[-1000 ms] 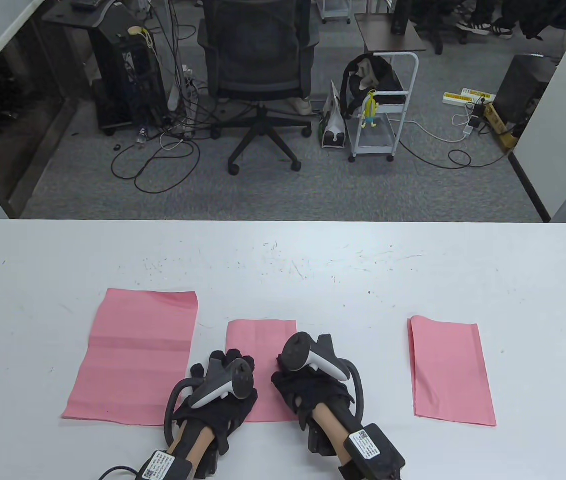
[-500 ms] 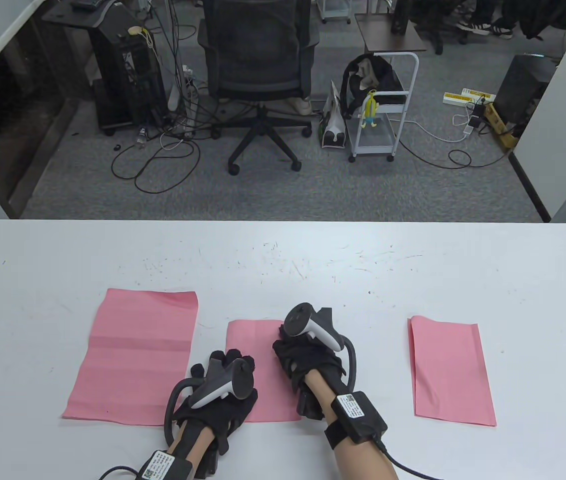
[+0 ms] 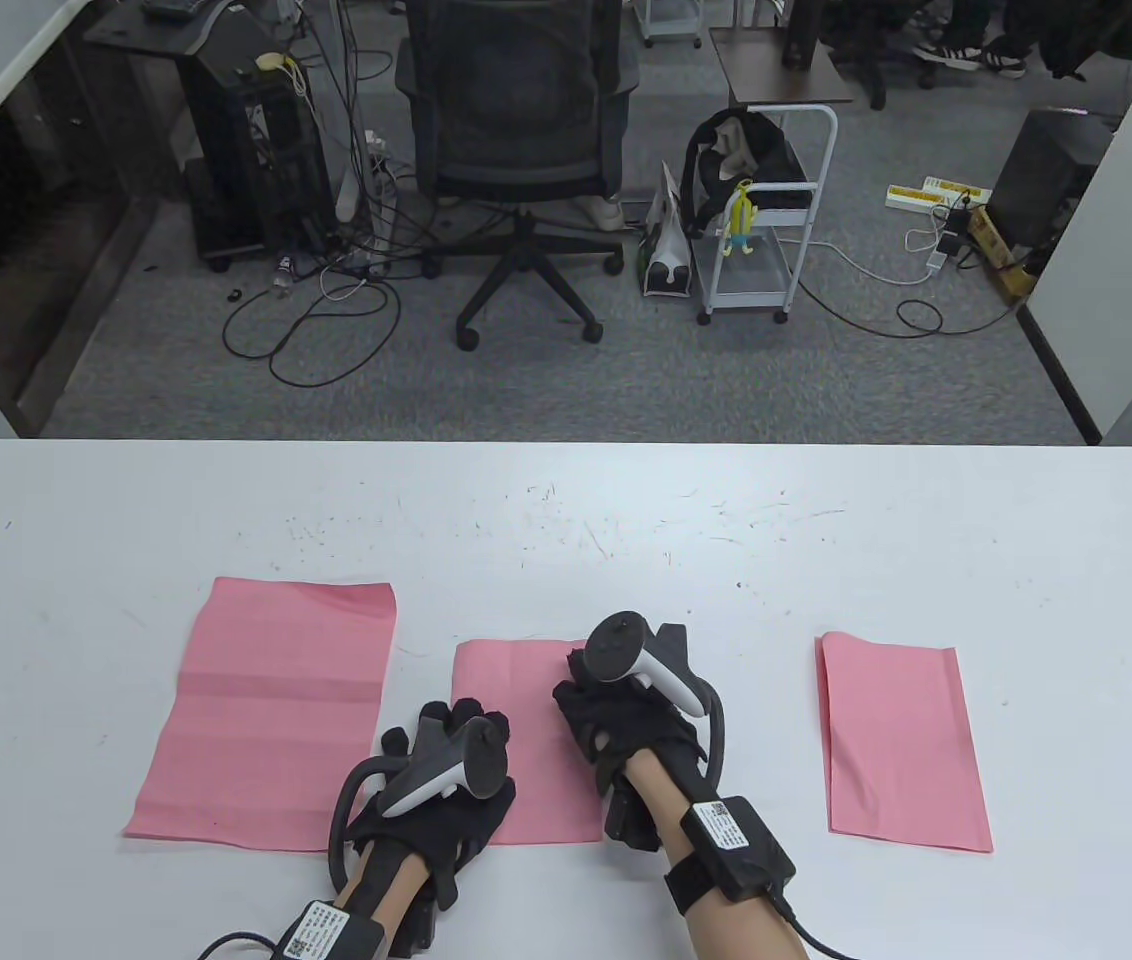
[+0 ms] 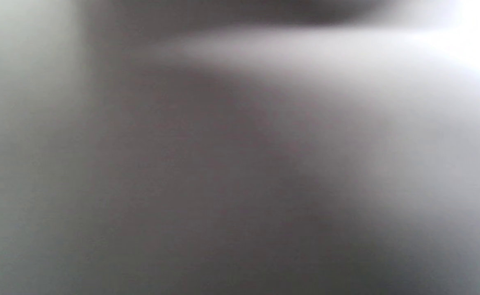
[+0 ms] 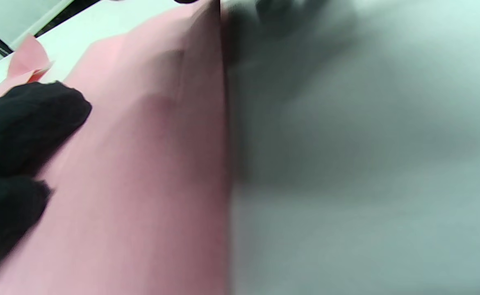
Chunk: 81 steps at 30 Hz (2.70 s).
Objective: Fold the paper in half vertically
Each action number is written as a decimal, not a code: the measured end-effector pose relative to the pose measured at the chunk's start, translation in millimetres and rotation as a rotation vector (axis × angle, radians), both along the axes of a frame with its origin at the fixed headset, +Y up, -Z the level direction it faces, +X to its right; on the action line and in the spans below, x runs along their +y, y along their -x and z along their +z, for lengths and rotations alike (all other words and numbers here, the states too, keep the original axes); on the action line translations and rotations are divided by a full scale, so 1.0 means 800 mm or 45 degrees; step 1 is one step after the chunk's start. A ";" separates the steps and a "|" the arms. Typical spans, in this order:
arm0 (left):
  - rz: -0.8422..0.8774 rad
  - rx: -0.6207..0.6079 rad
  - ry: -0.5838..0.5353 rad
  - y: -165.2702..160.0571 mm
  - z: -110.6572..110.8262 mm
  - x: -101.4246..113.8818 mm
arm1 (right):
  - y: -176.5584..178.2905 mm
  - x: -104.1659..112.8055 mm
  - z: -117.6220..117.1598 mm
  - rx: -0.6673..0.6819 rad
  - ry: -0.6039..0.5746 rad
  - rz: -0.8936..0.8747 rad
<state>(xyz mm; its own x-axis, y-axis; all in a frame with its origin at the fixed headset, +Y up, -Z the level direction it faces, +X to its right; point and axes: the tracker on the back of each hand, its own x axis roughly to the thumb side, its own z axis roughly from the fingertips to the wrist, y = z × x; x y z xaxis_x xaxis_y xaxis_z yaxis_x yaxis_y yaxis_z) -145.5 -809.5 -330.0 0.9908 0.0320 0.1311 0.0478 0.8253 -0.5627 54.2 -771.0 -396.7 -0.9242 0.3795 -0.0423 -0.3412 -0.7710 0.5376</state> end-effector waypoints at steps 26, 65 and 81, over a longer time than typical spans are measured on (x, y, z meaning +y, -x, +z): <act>0.000 0.000 0.004 0.000 0.000 0.000 | 0.027 0.002 0.073 0.236 -0.026 0.180; 0.002 0.000 0.006 0.000 -0.001 -0.001 | -0.015 0.015 0.071 -0.064 -0.015 0.009; 0.014 -0.001 0.001 0.000 -0.001 -0.002 | -0.008 -0.036 0.035 -0.084 0.085 0.108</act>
